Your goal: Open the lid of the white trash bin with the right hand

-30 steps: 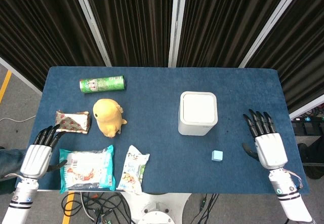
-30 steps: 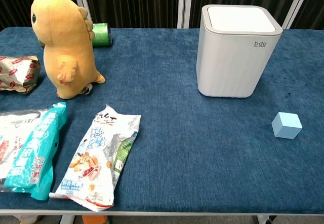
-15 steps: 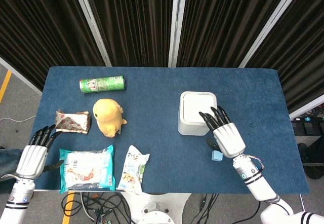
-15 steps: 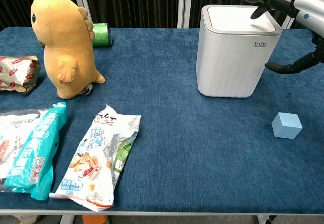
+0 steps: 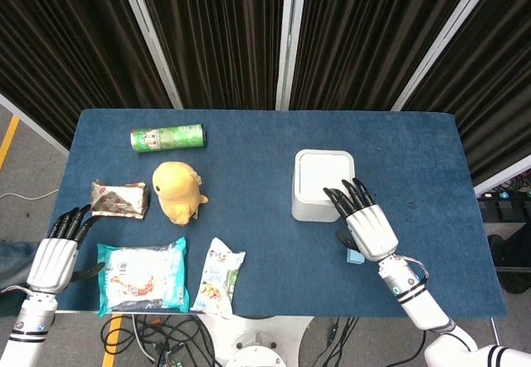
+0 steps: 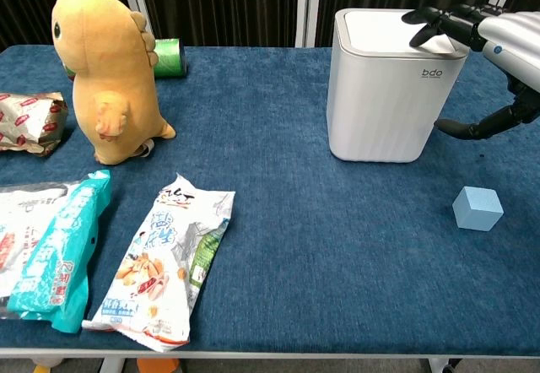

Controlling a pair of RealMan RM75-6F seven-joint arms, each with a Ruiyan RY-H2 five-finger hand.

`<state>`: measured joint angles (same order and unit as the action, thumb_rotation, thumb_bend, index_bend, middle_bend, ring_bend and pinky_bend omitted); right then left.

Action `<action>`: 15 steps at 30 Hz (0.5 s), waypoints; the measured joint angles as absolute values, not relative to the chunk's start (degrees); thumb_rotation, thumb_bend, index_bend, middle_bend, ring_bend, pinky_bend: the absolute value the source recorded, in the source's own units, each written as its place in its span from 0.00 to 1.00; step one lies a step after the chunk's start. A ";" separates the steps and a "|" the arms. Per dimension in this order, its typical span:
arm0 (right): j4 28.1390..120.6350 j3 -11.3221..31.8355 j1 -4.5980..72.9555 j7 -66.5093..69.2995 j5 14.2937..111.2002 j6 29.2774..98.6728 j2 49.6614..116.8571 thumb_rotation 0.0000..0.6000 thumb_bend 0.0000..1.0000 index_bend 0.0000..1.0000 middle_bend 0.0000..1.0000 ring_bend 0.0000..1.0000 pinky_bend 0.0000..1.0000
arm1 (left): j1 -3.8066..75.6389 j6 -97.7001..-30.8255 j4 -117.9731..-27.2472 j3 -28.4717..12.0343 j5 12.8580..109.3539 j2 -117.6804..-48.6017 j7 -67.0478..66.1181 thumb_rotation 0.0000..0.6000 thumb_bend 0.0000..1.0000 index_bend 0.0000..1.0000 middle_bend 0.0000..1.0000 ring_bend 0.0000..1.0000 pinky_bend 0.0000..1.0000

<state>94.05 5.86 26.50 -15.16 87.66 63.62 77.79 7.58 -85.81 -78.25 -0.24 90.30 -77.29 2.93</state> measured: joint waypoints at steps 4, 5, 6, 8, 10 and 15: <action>93.97 5.79 26.45 -14.70 88.14 64.76 77.81 1.00 0.18 0.00 0.23 0.00 0.00 | 7.62 -85.84 -78.34 -0.27 90.36 -77.30 2.78 1.00 0.04 0.15 0.04 0.00 0.10; 94.00 5.91 26.40 -14.45 88.55 65.47 77.80 1.00 0.18 0.00 0.19 0.00 0.00 | 7.62 -85.86 -78.37 -0.29 90.36 -77.28 2.75 1.00 0.04 0.15 0.04 0.00 0.10; 94.00 6.04 26.32 -14.13 89.11 66.39 77.81 1.00 0.18 0.00 0.14 0.00 0.00 | 7.62 -85.89 -78.40 -0.31 90.37 -77.27 2.72 1.00 0.04 0.15 0.04 0.00 0.10; 93.92 6.34 26.03 -13.14 91.03 69.35 77.81 1.00 0.18 0.00 0.09 0.00 0.00 | 7.62 -85.90 -78.44 -0.31 90.37 -77.25 2.70 1.00 0.04 0.15 0.04 0.00 0.10; 93.75 6.47 25.53 -11.98 93.78 73.30 77.71 1.00 0.18 0.00 0.04 0.00 0.00 | 7.61 -85.91 -78.44 -0.30 90.38 -77.27 2.71 1.00 0.04 0.15 0.04 0.00 0.10; 93.00 5.18 22.62 -10.37 101.17 83.66 76.60 1.00 0.18 0.00 0.03 0.00 0.00 | 7.63 -85.78 -78.38 -0.16 90.50 -77.38 2.71 1.00 0.04 0.15 0.04 0.00 0.10</action>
<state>93.00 5.18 22.62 -10.37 101.17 83.66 76.60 7.63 -85.78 -78.38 -0.16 90.50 -77.38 2.71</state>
